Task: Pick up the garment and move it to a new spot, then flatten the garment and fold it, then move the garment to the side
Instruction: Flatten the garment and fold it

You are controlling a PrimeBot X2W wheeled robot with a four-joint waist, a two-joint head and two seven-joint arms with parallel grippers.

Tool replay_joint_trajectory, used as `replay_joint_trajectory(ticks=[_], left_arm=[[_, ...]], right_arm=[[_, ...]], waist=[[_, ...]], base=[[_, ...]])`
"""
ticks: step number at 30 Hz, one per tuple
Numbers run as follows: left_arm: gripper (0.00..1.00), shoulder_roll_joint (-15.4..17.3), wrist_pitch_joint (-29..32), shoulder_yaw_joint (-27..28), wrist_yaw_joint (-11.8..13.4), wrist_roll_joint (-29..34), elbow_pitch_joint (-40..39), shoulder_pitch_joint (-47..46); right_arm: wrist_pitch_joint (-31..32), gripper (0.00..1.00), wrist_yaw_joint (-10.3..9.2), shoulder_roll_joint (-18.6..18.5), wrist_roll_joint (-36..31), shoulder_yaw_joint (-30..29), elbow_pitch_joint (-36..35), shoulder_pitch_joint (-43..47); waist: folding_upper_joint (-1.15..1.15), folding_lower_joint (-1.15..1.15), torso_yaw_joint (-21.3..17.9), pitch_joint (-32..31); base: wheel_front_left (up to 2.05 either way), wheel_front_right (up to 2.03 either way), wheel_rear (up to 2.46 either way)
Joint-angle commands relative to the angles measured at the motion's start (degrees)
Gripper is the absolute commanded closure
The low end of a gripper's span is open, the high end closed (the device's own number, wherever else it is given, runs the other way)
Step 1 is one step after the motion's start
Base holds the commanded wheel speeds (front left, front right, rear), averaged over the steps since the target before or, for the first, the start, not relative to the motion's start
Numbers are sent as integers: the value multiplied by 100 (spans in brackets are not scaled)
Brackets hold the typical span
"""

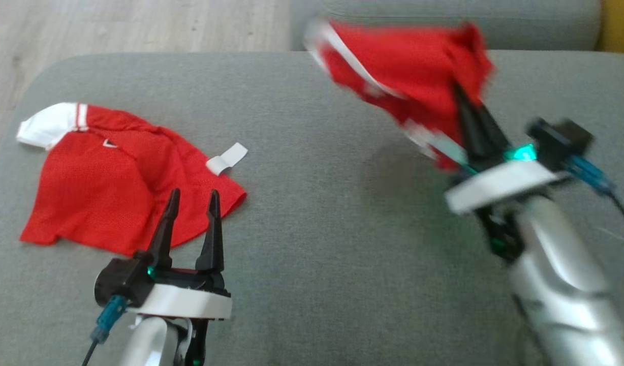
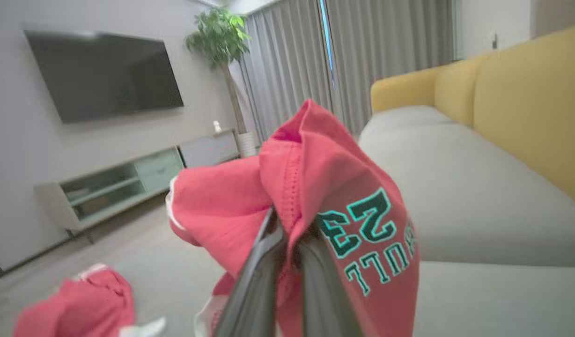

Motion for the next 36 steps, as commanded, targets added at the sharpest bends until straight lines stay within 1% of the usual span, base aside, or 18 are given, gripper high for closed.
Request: replay_joint_trajectory(ticks=[1,3,5,6,8,10,13,16,19,21,22,23,26,28,32,36], left_arm=[[0,7,-53,163,9,-36,-209,-155],[0,7,-53,123,9,-36,-210,-181],[0,6,-53,109,9,-32,-209,-206],[0,6,-53,104,9,-25,-204,-218],[0,6,-53,104,9,-13,-189,-240],[0,6,-53,124,9,-4,-174,-256],[0,6,-53,151,9,11,-159,-270],[0,6,-53,156,9,22,-147,-276],[0,6,-53,146,9,6,-162,-271],[0,6,-53,151,9,-11,-185,-255],[0,6,-53,154,9,-20,-197,-248],[0,6,-53,160,9,-29,-219,-230],[0,6,-53,161,9,-30,-250,-202],[0,6,-53,151,9,-33,-267,-188],[0,6,-53,95,9,-45,-286,-176],[0,6,-53,49,9,-57,-287,-176]], right_arm=[[92,100,29,-221,38,-80,-49,126],[305,100,29,-562,45,-290,209,360],[578,100,29,-831,71,-667,634,539],[668,0,29,-966,-66,-927,904,586],[770,0,29,-1103,-435,-1382,1365,593],[675,0,29,-1021,-686,-1781,1587,515],[409,0,29,-811,-1101,-2156,1639,382],[138,0,29,-508,-1592,-2270,1406,339],[-28,0,29,-192,-1930,-2204,976,450],[-75,0,29,-2,-1997,-2083,644,602],[-88,0,29,64,-2026,-1970,469,700],[-100,0,29,162,-2045,-1735,132,928],[-104,0,29,251,-1948,-1480,-388,1302],[-105,0,29,275,-1927,-1400,-604,1514],[-106,0,29,293,-1977,-1356,-776,1747],[-106,0,29,297,-2257,-1354,-765,1717]], waist=[[0,0,-90,40],[0,0,-144,81],[0,0,-205,127],[0,0,-231,143],[0,0,-265,165],[0,0,-308,170],[0,0,-391,172],[0,0,-454,141],[0,0,-503,95],[0,0,-537,71],[0,0,-549,66],[0,0,-578,50],[0,0,-608,40],[0,0,-613,37],[0,0,-573,35],[0,0,-473,67]], base=[[0,0,0],[0,0,0],[0,0,0],[0,0,0],[0,0,0],[0,0,0],[0,0,0],[0,0,0],[0,0,0],[0,0,0],[0,0,0],[0,0,0],[0,0,0],[0,0,0],[0,0,0],[0,0,0]])
